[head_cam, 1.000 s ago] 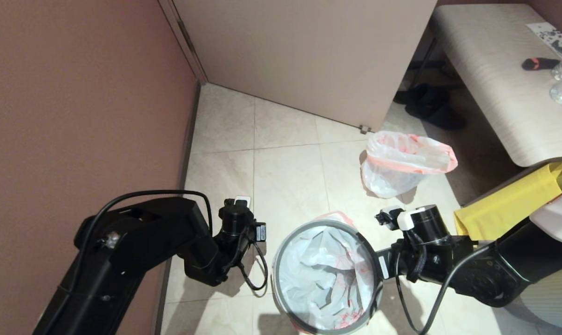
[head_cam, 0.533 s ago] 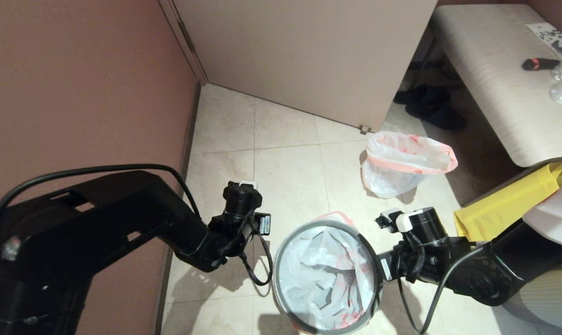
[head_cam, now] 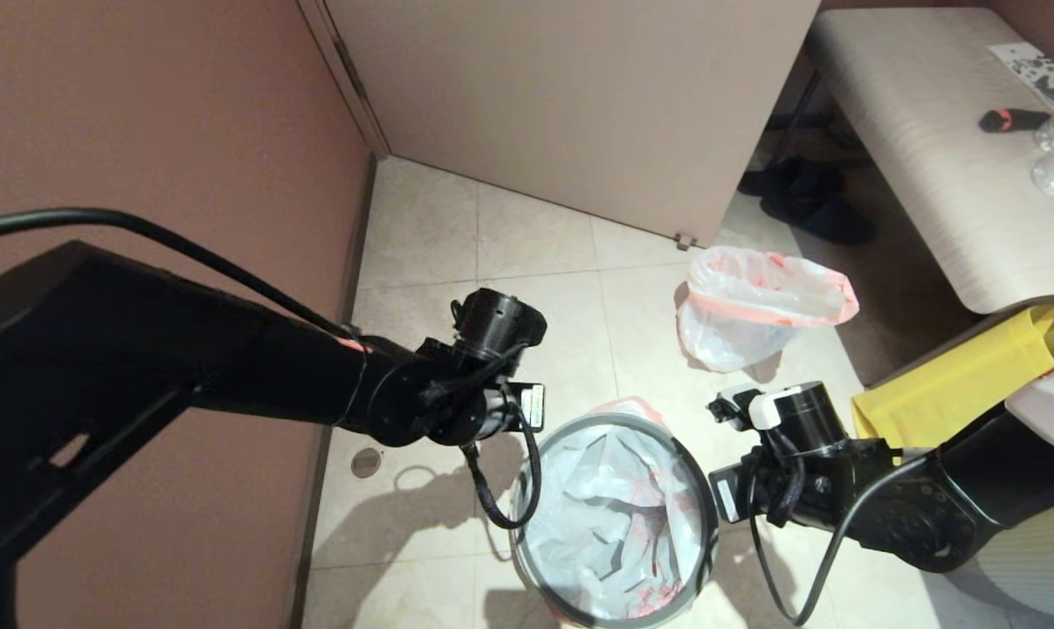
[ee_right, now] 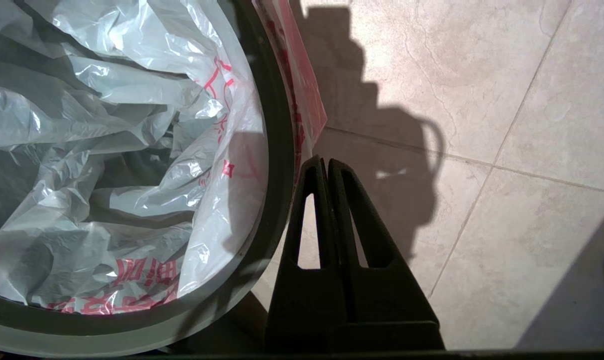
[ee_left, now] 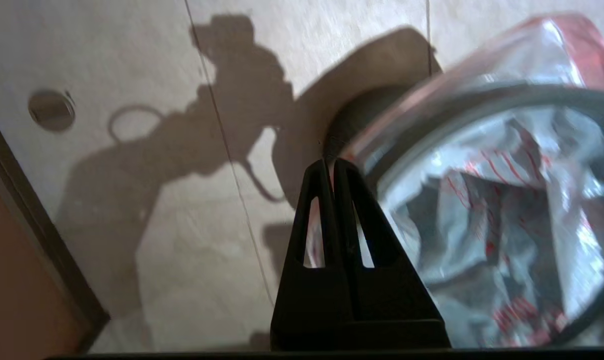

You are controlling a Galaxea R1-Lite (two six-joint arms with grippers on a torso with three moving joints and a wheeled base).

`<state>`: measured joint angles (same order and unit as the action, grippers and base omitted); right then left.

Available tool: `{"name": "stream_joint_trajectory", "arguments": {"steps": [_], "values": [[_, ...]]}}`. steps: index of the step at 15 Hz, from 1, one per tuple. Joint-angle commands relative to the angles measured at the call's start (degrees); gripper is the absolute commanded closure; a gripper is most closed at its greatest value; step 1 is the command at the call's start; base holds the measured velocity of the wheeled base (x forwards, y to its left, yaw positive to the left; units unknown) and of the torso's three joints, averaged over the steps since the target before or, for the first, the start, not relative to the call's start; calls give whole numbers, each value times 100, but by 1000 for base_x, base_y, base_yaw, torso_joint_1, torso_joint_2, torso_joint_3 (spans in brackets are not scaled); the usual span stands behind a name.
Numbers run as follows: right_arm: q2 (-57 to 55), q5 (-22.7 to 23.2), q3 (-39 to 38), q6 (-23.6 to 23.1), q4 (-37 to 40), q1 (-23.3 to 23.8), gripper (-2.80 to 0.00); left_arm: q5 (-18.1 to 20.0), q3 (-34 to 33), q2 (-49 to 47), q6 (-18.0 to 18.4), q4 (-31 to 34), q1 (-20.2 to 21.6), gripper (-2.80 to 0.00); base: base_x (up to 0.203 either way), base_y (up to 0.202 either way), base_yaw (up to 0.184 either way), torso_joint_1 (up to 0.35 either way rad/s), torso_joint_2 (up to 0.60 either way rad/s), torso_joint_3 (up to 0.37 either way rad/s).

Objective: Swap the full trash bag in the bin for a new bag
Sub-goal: Place the trash can ring on the trash can

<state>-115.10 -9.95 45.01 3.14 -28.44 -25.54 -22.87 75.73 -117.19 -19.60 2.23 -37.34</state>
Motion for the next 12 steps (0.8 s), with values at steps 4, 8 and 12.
{"name": "stream_joint_trajectory", "arguments": {"steps": [4,8,12], "values": [[-96,-7,-1,2,-21,-21,0,28,540,5,-758,2036,-264,0,0,0,0,0,0,0],[-223,-7,8,2,-30,-36,0,218,515,-312,-916,2258,-204,0,0,0,0,0,0,0],[-268,-1,34,2,-30,-13,0,660,584,-517,-949,2248,-195,0,0,0,0,0,0,0]]}}
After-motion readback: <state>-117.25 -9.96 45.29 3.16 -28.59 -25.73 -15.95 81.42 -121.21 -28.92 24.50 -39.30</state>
